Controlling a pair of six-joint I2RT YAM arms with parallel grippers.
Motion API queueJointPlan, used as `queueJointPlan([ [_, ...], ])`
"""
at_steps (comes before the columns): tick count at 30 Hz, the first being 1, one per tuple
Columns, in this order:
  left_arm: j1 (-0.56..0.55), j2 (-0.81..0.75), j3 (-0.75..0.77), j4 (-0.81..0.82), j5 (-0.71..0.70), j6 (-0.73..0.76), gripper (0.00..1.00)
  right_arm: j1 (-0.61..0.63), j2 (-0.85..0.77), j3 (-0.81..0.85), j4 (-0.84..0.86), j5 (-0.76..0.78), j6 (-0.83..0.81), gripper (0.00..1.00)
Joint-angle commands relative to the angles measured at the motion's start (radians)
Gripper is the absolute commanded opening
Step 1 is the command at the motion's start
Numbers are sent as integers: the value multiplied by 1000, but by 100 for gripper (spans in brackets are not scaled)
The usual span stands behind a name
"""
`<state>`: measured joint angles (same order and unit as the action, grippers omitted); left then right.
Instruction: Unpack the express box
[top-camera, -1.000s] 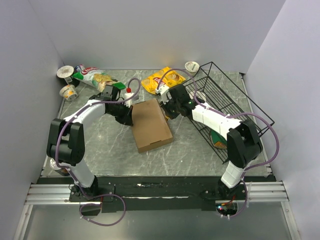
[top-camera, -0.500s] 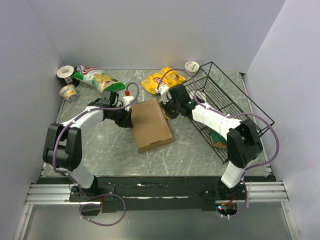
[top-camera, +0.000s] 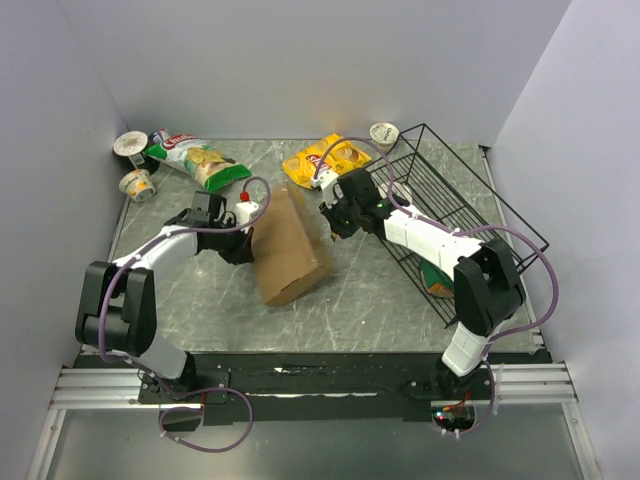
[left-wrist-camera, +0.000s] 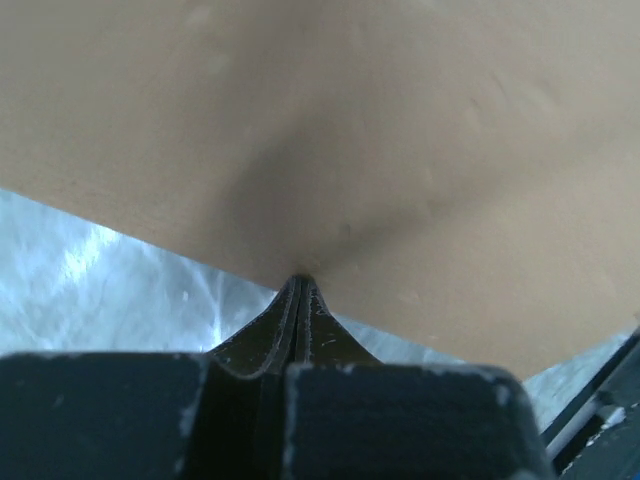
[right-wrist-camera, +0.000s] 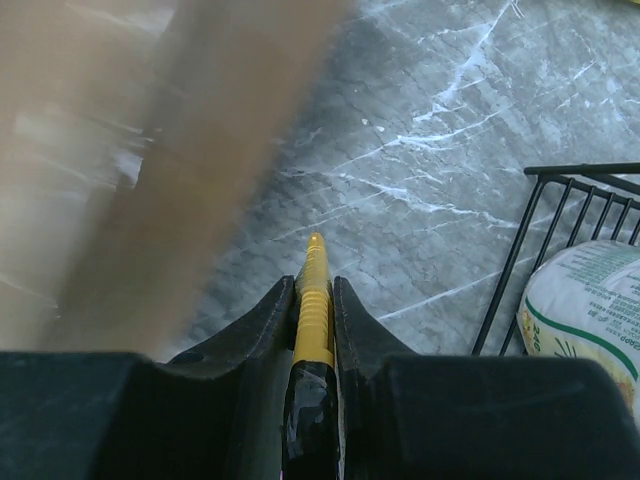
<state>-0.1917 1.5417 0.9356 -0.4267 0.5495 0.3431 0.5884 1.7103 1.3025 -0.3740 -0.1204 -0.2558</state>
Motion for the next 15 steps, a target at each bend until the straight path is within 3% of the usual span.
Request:
queueJointPlan([
  [1, -8, 46, -78, -115, -98, 34, 1, 13, -49, 26, 23, -13, 3, 0],
  [15, -5, 28, -44, -96, 9, 11, 3, 90, 9, 138, 26, -88, 9, 0],
])
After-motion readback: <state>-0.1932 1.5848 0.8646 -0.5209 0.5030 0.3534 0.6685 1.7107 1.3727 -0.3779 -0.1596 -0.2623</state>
